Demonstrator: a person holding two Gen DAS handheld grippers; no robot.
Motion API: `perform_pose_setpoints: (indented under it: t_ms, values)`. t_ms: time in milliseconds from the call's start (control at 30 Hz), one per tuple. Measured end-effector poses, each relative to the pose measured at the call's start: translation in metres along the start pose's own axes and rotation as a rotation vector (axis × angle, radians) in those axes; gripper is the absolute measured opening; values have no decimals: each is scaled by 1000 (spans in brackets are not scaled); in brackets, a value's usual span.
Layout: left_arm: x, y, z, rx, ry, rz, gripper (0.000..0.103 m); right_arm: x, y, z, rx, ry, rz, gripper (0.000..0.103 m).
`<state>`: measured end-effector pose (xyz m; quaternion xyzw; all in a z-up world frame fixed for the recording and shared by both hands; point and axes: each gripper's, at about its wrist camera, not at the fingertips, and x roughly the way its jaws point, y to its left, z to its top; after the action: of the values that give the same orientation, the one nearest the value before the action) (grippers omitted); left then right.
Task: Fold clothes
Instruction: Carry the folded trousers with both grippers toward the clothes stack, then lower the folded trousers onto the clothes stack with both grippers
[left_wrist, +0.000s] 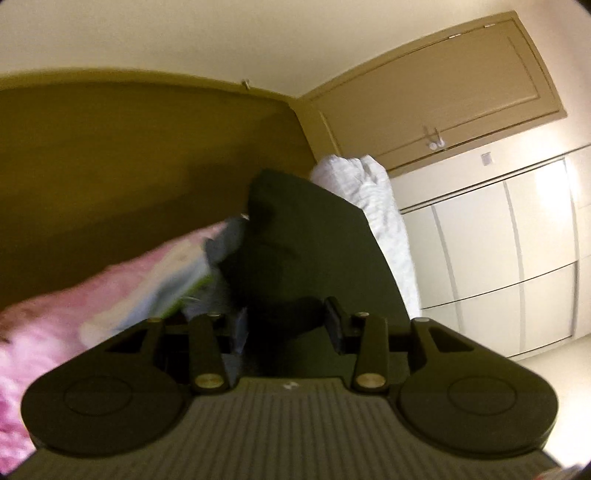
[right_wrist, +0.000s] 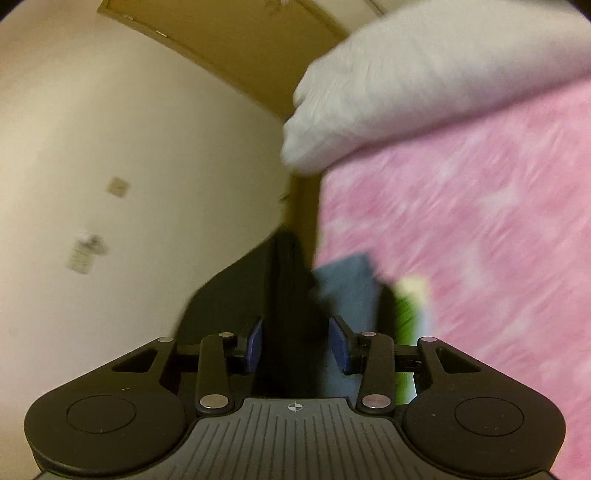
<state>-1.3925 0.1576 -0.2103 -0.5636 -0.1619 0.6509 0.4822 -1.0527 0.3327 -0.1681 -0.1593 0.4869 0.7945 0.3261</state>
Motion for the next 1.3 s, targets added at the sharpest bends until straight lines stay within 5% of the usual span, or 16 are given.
perform_pose_setpoints:
  t_ms: [167, 467, 733, 833, 1033, 1133, 1300]
  values:
    - [-27, -52, 14, 240, -70, 96, 33, -21, 34, 2, -249, -74, -149, 40]
    - [59, -162, -19, 843, 207, 113, 24, -11, 97, -62, -722, -21, -173, 40]
    - [92, -169, -20, 1007, 346, 170, 23, -3, 109, -103, -750, 91, -231, 40]
    - [104, -152, -26, 1038, 393, 212, 22, 26, 86, -103, -678, 192, -292, 40]
    - [110, -141, -52, 1135, 420, 253, 20, 52, 46, -98, -526, 299, -257, 38]
    - [110, -147, -42, 1125, 389, 215, 20, 38, 49, -80, -498, 266, -248, 38]
    - [106, -165, -33, 1132, 366, 97, 17, 15, 72, -50, -586, 52, -262, 37]
